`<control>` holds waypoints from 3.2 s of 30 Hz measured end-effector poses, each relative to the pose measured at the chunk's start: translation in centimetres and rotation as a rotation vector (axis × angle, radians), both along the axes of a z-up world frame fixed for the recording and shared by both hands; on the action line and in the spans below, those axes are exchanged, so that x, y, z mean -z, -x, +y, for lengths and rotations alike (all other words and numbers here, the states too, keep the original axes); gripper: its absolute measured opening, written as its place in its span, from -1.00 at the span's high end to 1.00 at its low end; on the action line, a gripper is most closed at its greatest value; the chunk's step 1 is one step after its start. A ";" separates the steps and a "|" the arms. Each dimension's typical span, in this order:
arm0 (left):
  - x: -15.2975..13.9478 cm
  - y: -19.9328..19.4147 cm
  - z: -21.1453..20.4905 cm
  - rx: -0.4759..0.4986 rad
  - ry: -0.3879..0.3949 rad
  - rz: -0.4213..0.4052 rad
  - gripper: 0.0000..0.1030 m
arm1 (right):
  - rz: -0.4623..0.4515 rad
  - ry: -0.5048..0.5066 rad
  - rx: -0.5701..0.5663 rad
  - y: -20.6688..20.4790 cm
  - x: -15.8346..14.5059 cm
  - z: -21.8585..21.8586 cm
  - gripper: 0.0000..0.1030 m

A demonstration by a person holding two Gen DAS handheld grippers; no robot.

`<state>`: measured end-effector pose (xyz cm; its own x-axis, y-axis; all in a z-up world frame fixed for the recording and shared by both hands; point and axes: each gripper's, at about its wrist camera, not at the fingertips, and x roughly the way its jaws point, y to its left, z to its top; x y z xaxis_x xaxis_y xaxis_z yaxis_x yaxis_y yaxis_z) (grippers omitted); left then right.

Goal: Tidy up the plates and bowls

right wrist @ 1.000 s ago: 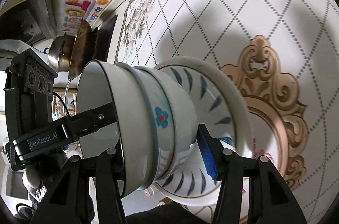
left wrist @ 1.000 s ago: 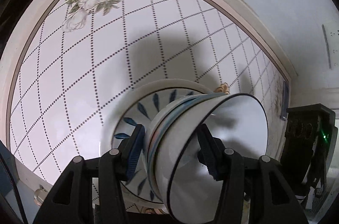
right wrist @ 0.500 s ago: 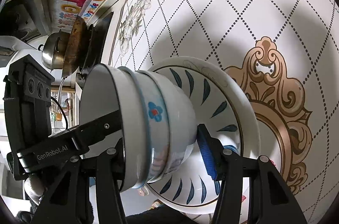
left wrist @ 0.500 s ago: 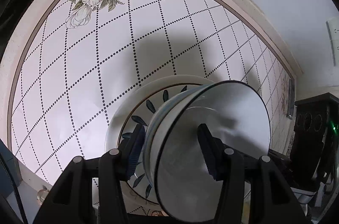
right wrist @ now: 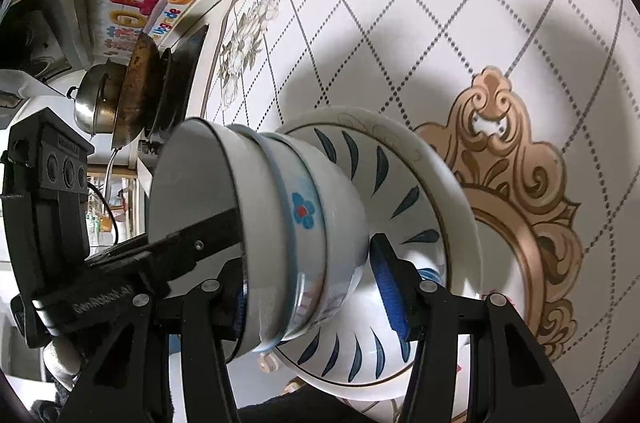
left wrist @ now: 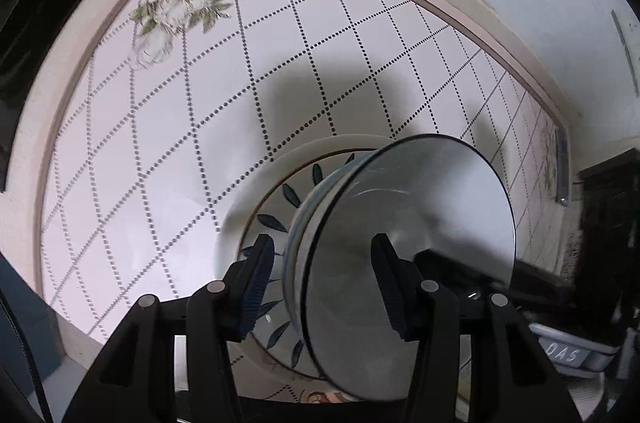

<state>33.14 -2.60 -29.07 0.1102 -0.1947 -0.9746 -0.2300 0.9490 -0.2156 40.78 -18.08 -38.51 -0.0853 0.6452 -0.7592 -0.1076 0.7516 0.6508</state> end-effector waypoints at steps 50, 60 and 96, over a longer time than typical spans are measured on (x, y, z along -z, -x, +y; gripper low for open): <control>-29.6 28.6 0.9 0.112 -0.346 -0.748 -0.99 | -0.763 0.468 0.432 34.6 -37.2 -3.3 -1.00; -29.7 29.3 -0.4 0.139 -0.348 -0.771 -0.99 | -0.807 0.496 0.457 35.5 -37.7 -4.7 -1.00; -28.6 27.9 0.2 0.132 -0.301 -0.740 -0.99 | -0.797 0.540 0.415 34.0 -36.9 -4.3 -1.00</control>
